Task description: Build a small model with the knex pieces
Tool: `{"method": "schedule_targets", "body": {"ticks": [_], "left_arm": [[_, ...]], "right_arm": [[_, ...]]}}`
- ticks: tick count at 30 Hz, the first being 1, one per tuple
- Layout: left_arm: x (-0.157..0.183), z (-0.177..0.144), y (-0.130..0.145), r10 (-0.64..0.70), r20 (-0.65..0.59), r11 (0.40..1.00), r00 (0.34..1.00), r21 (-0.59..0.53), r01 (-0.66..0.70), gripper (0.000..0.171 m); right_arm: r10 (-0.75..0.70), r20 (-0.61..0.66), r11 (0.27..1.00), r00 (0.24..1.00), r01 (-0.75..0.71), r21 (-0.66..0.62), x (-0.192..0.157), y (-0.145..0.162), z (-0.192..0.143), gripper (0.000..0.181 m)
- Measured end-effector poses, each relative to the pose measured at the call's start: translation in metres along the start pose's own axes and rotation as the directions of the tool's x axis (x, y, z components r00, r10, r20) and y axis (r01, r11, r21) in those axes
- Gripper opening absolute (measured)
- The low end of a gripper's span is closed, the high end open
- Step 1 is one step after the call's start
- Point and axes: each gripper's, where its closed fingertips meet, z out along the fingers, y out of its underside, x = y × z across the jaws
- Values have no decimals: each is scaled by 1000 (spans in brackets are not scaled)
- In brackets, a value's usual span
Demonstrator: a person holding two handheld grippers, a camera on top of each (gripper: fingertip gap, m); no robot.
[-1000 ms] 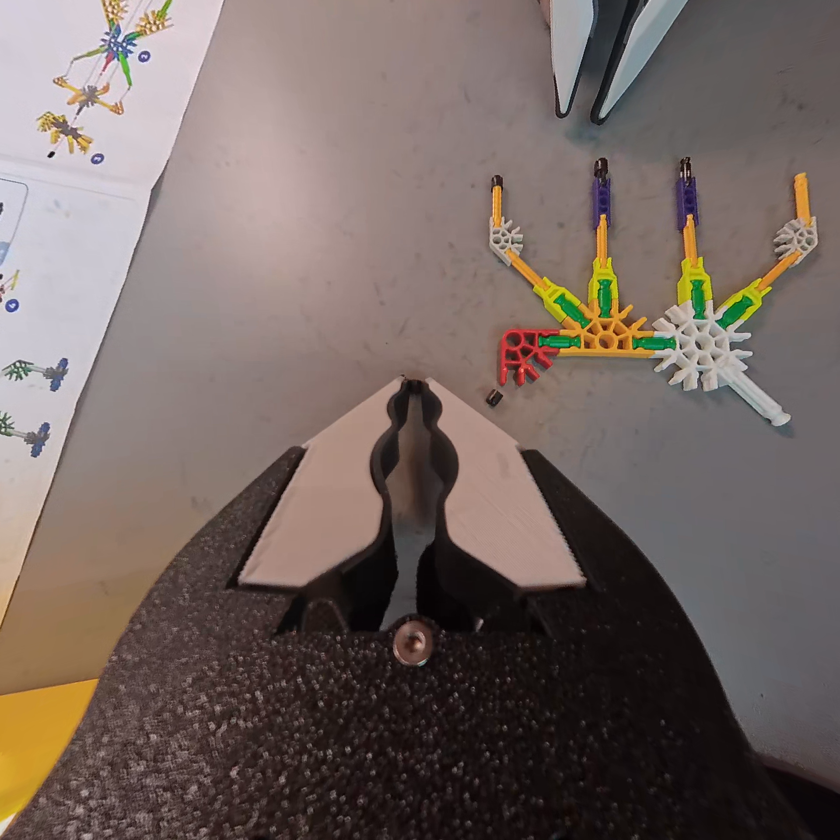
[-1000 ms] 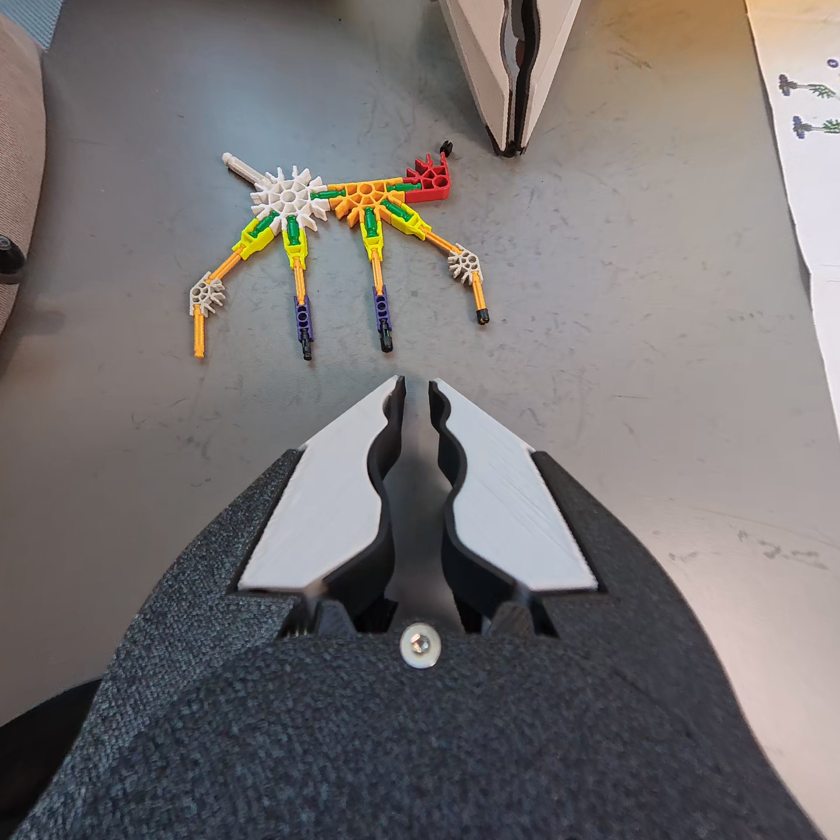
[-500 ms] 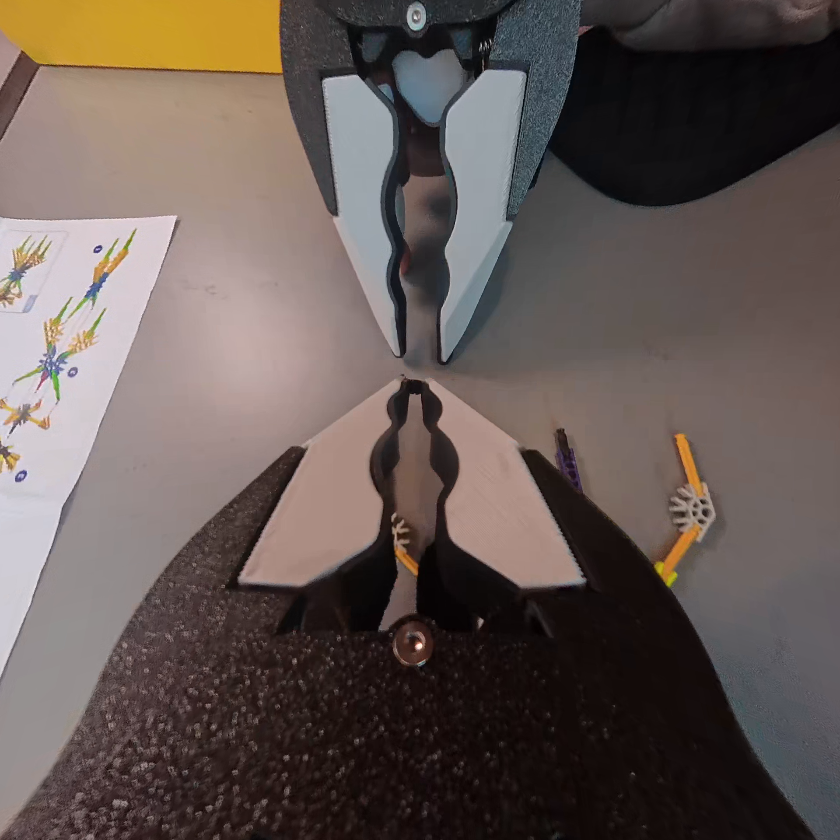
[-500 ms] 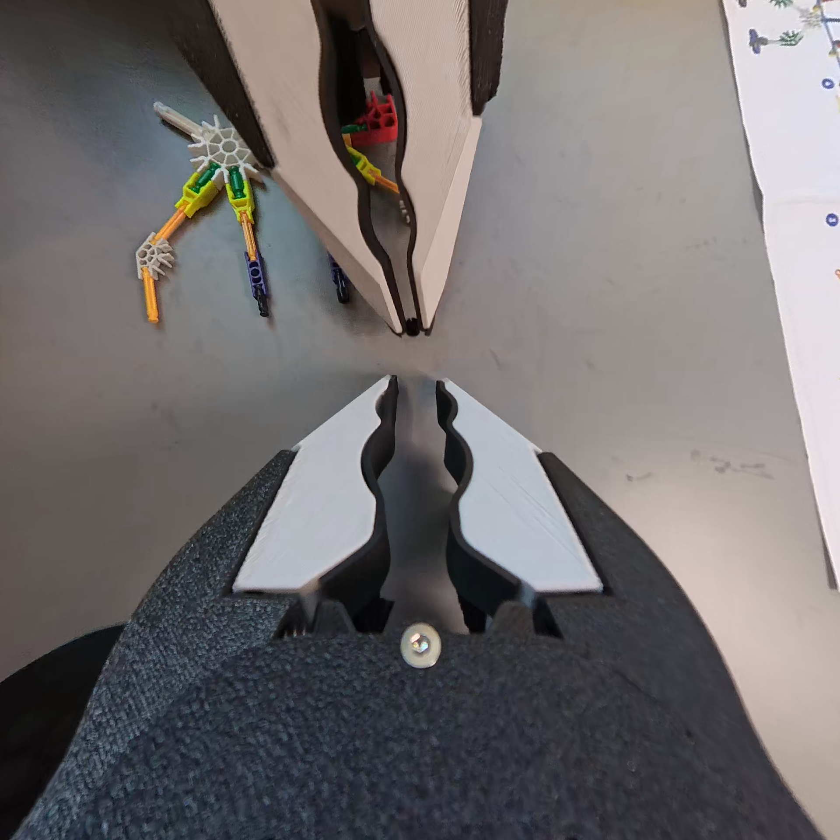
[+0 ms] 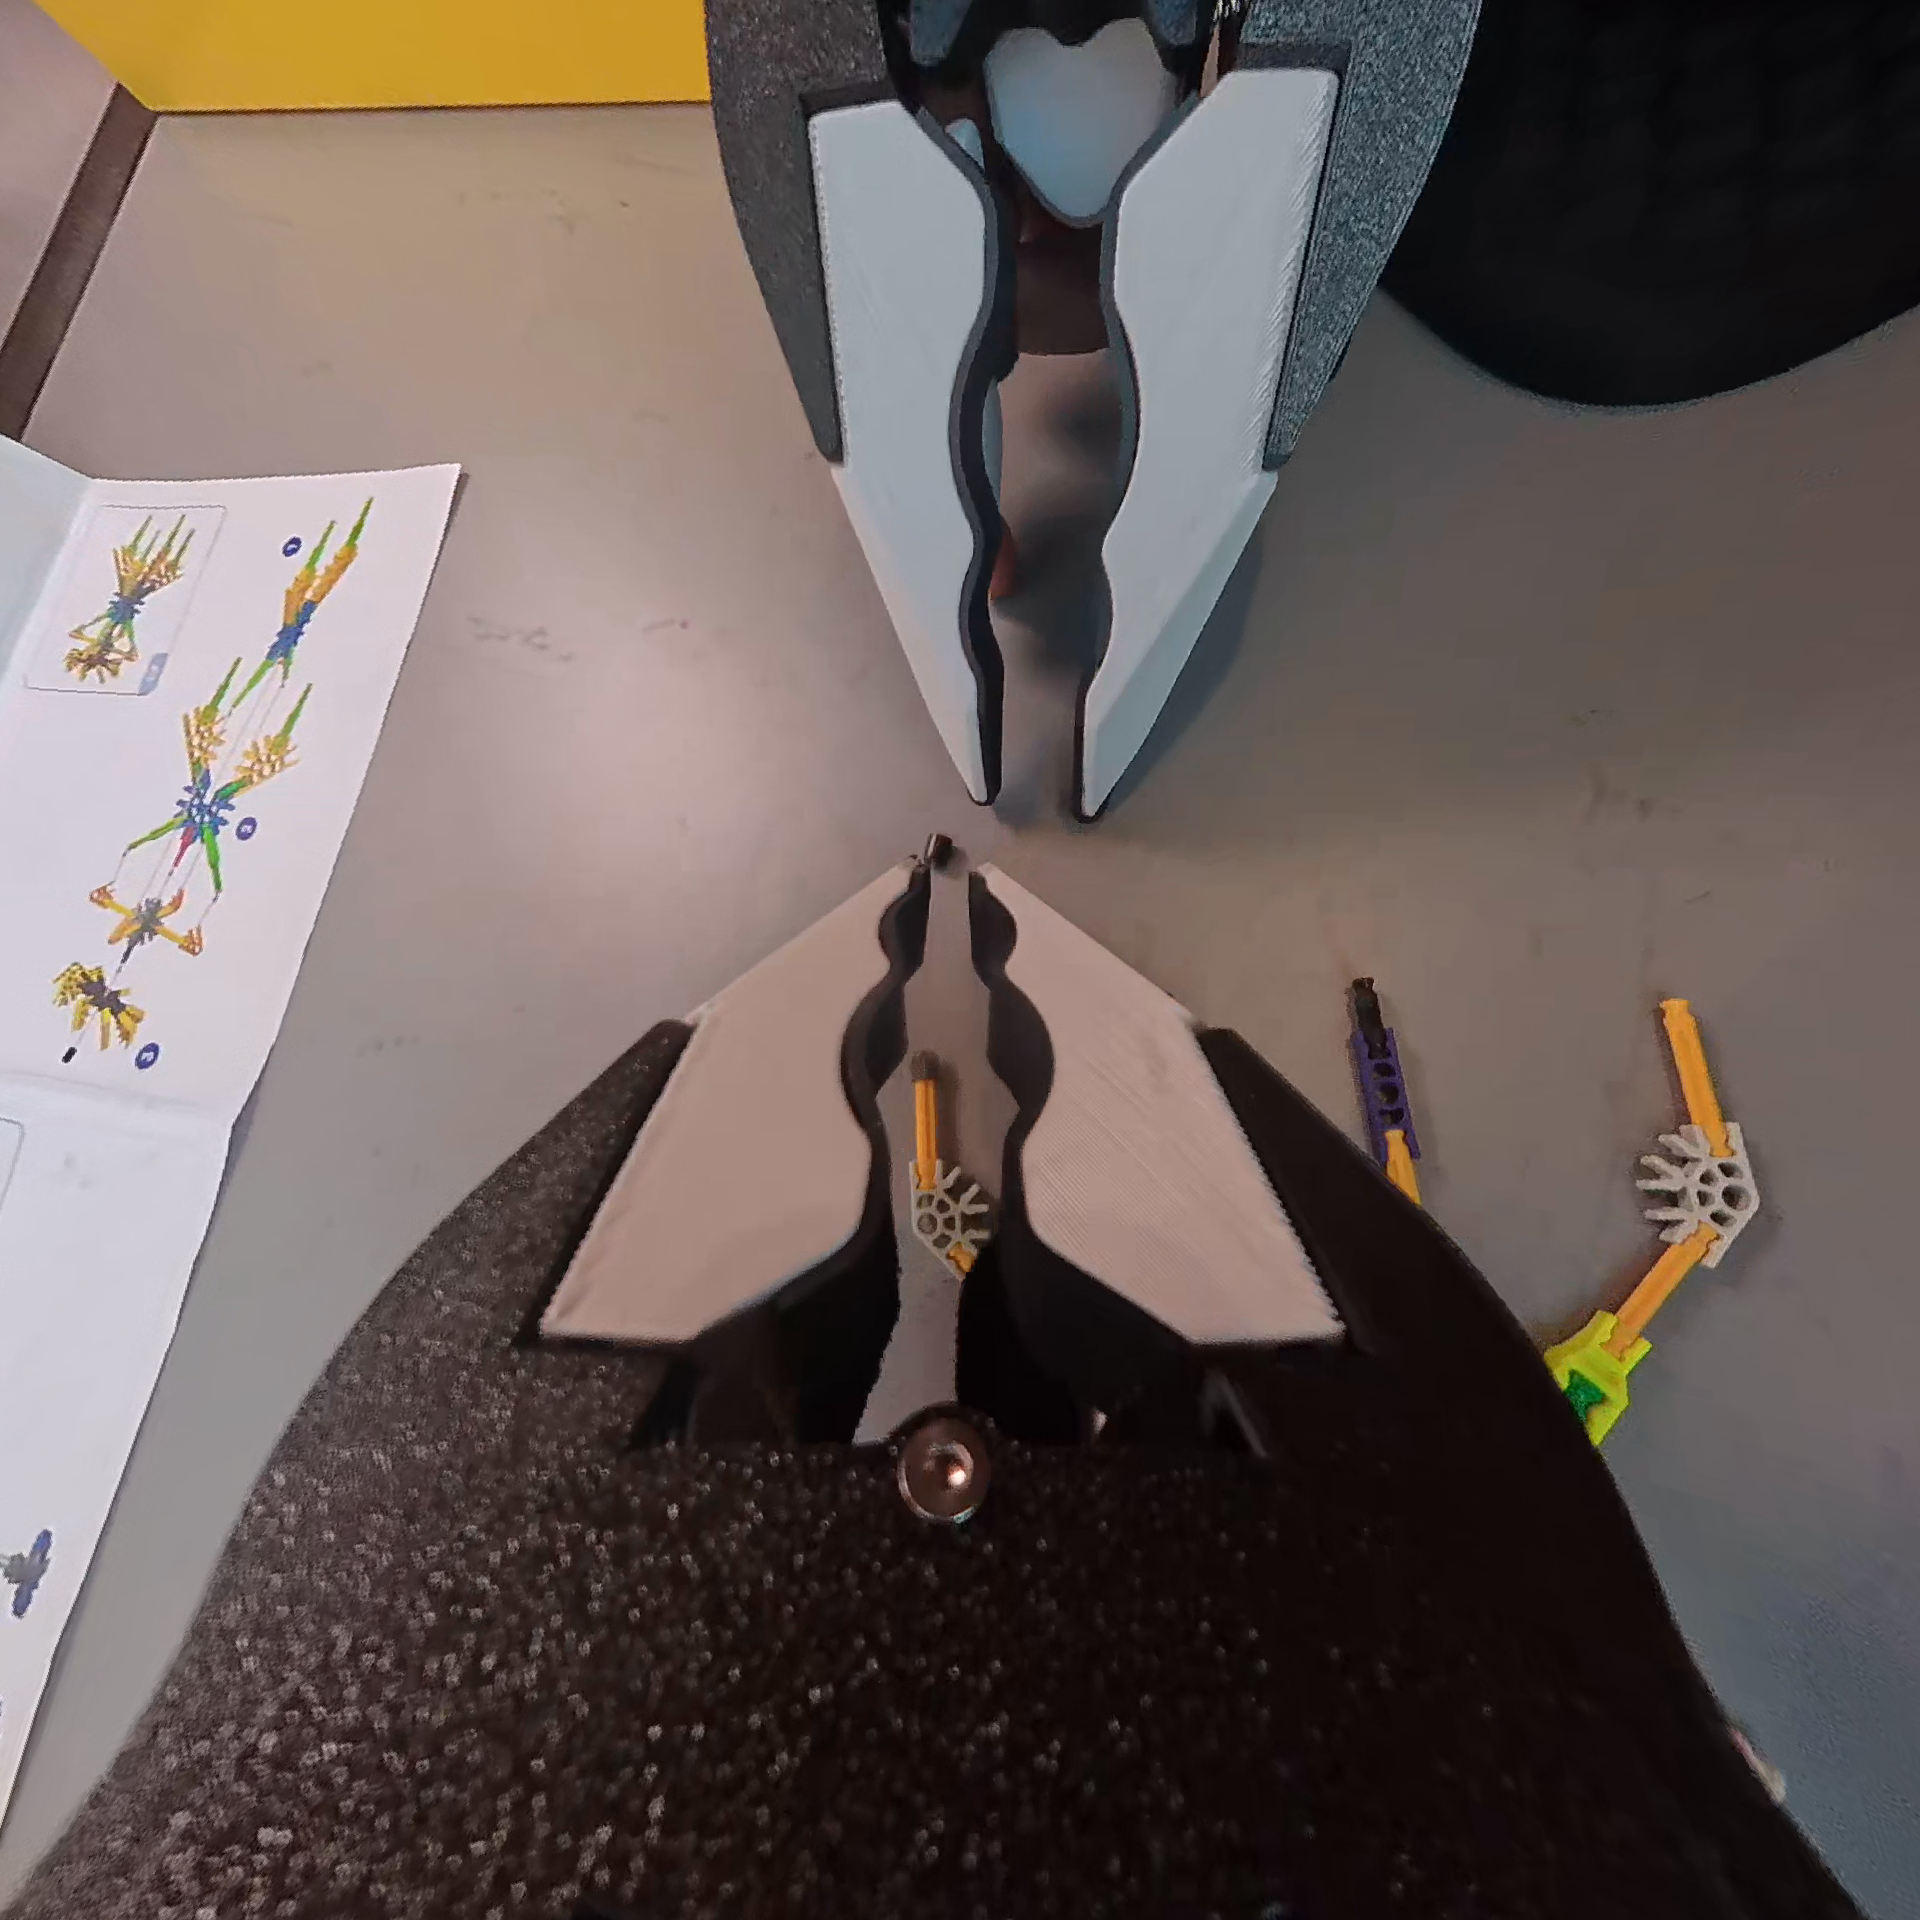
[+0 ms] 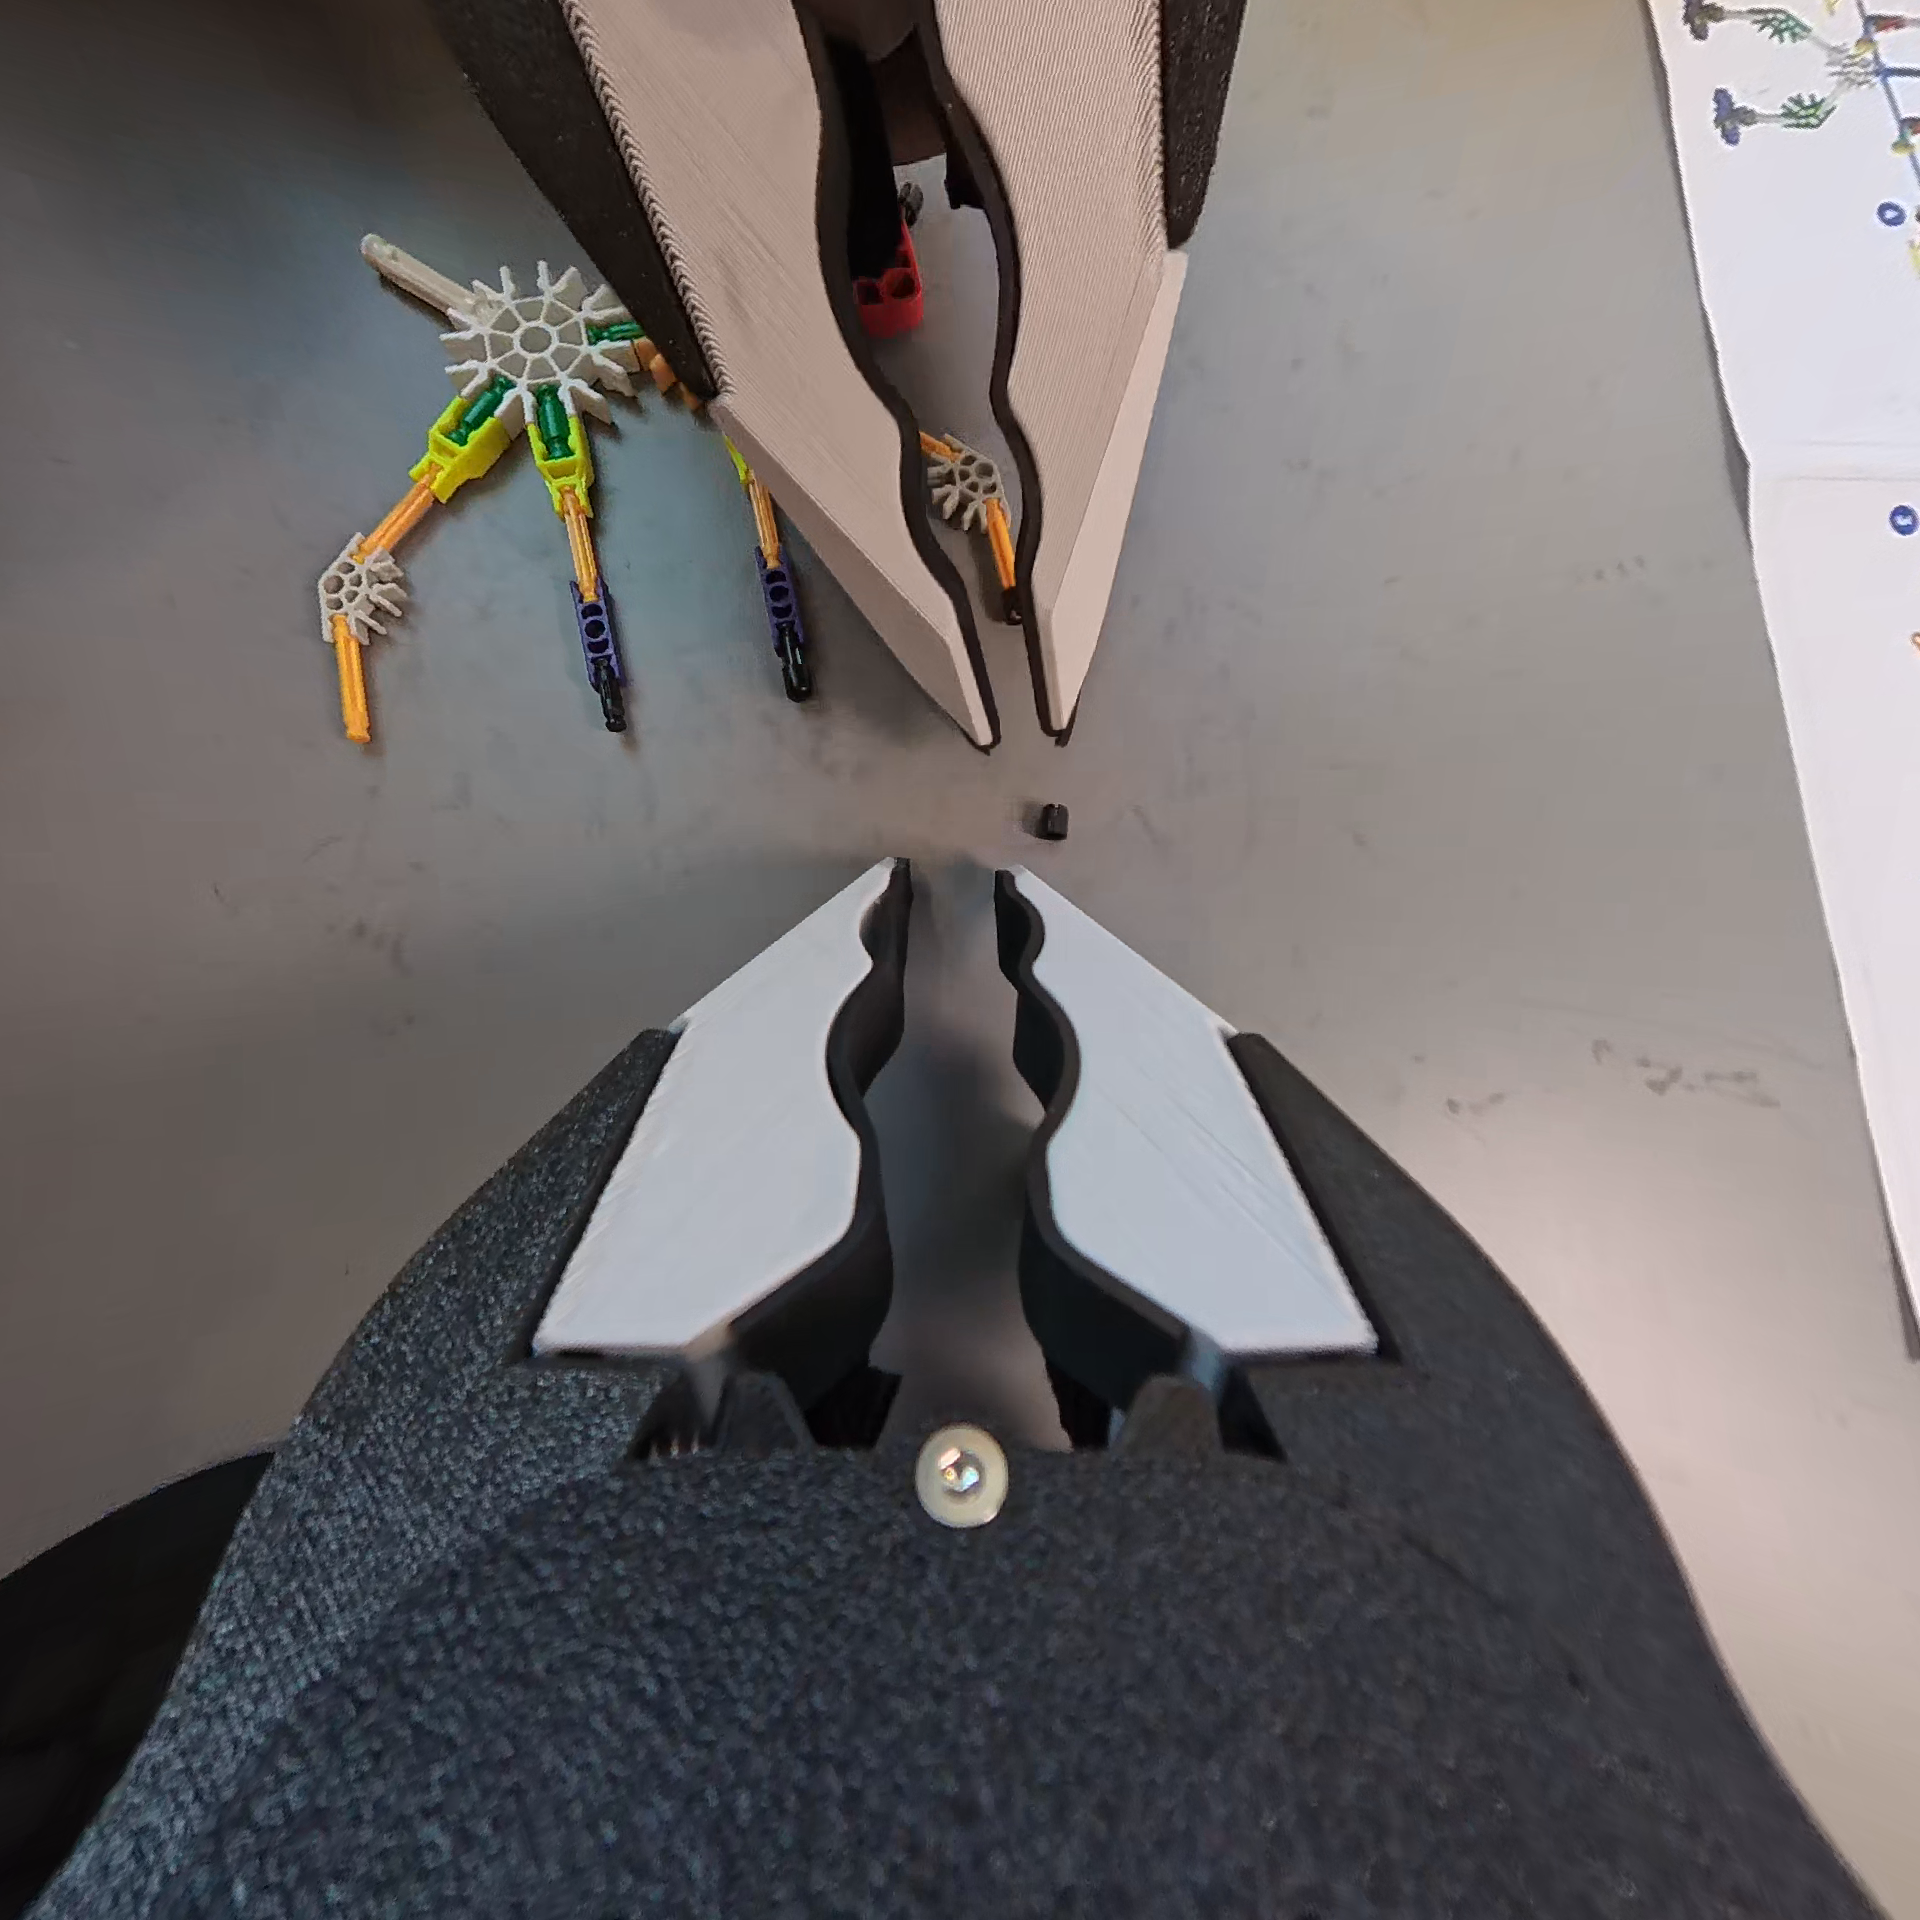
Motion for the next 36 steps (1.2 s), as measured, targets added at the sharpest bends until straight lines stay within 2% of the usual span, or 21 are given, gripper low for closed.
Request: {"method": "schedule_targets", "body": {"ticks": [7, 14, 20, 29, 36], "left_arm": [[-13, -20, 15, -34, 46, 999, 998, -18, 35, 7], [-17, -43, 29, -56, 65, 998, 996, -29, 58, 7], [-12, -42, 37, -53, 35, 998, 998, -42, 54, 7], [-11, -43, 41, -49, 22, 998, 999, -43, 50, 7], [-9, -43, 44, -51, 9, 998, 999, -42, 51, 7]], "right_arm": [[53, -63, 998, 997, -51, 28, 18, -2, -1, 15], [38, -23, 999, 999, -38, 13, 10, -9, 8, 12], [20, -23, 999, 1000, -21, -31, 4, -9, 10, 7], [32, 36, 999, 999, -31, -30, -9, -7, 4, 7], [42, 13, 999, 999, -42, -19, -1, -6, 3, 9]]}}
